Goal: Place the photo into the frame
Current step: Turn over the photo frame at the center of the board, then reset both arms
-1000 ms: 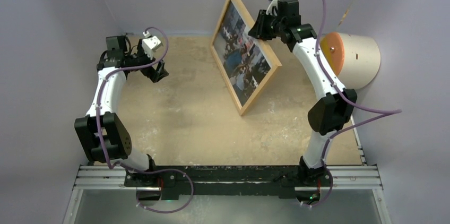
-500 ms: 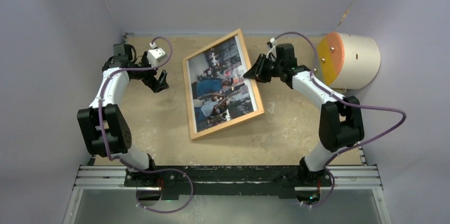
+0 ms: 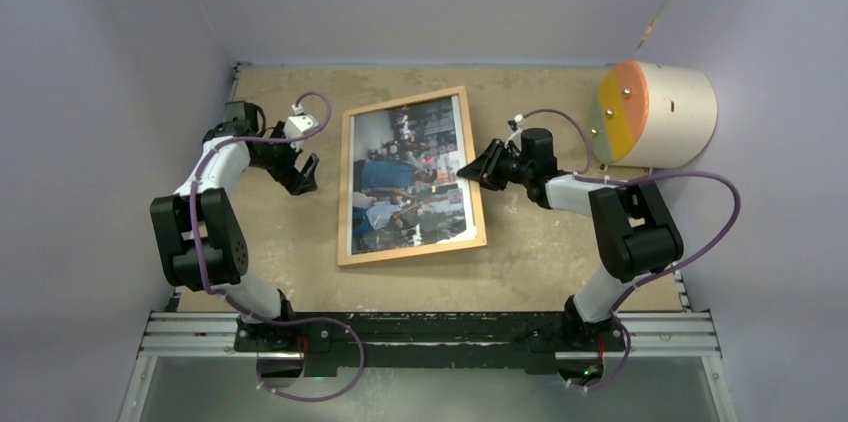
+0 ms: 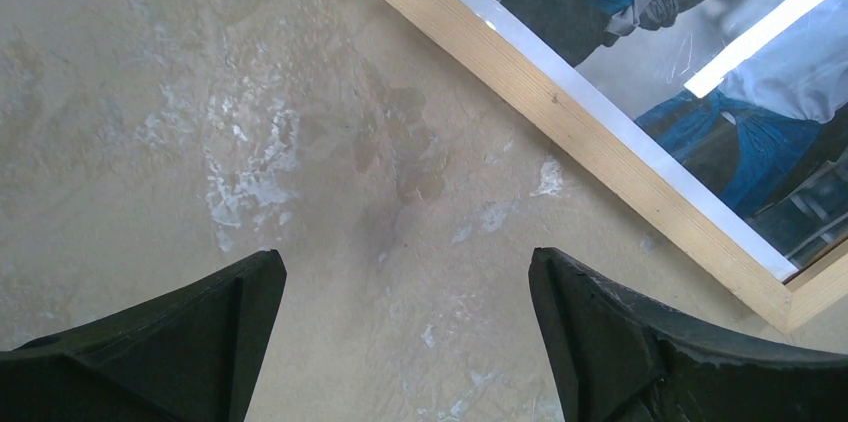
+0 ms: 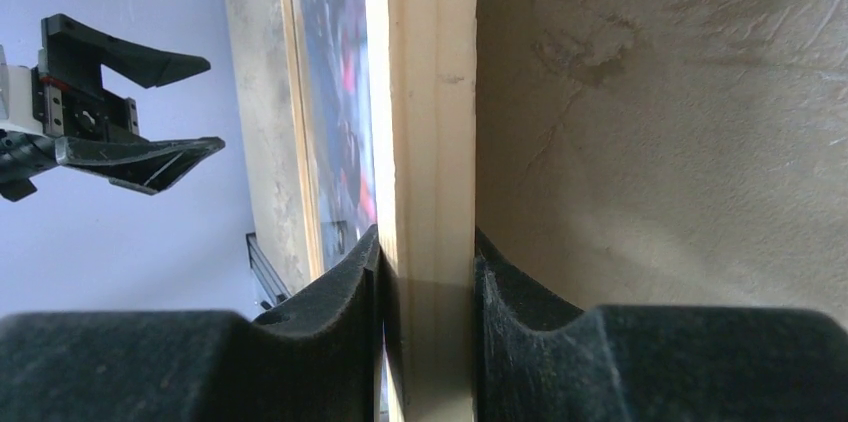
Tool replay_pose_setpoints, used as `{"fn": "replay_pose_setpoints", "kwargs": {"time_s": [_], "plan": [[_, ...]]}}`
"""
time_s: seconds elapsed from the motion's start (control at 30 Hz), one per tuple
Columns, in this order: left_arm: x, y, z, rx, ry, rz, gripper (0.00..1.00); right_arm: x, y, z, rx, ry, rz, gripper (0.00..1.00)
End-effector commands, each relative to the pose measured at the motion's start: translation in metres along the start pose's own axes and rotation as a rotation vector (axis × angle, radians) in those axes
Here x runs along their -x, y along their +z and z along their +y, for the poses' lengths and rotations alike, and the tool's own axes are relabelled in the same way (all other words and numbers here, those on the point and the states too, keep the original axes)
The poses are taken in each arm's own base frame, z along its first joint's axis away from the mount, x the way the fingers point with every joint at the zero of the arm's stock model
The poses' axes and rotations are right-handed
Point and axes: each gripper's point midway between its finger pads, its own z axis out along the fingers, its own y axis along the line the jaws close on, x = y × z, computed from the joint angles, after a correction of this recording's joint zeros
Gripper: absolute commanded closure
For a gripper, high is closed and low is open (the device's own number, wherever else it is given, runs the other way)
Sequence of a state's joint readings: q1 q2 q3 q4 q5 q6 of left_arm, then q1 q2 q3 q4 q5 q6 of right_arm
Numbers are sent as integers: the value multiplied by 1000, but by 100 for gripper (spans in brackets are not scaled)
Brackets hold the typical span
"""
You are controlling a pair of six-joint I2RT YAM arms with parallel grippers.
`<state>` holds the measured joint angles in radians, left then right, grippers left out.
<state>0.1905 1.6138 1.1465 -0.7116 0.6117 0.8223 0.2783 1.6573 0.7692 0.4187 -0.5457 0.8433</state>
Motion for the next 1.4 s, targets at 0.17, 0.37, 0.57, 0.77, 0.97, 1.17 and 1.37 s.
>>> {"fn": "replay_pose_setpoints", "kwargs": {"time_s": [0.17,0.37,0.57,0.77,0.97,1.17,1.37], "plan": [[-5,5,3,15,-43,-12,0,-13,8,-32,-65,-20,6,63],[-2,7,3,11,-100,-23,0,-11,6,-53,-170,-46,-17,16],[6,3,4,21,-129,-48,0,5,-7,-69,-328,-82,-76,1],[20,9,29,147,-226,-136,0,56,-55,-55,-446,-226,-356,1],[6,33,48,282,-320,-242,0,108,-142,-67,-688,-336,-814,1],[15,31,56,415,-253,-441,0,122,-190,-107,-950,-394,-1042,1],[16,22,48,511,-191,-607,0,108,-192,-118,-851,-461,-1115,1]]}}
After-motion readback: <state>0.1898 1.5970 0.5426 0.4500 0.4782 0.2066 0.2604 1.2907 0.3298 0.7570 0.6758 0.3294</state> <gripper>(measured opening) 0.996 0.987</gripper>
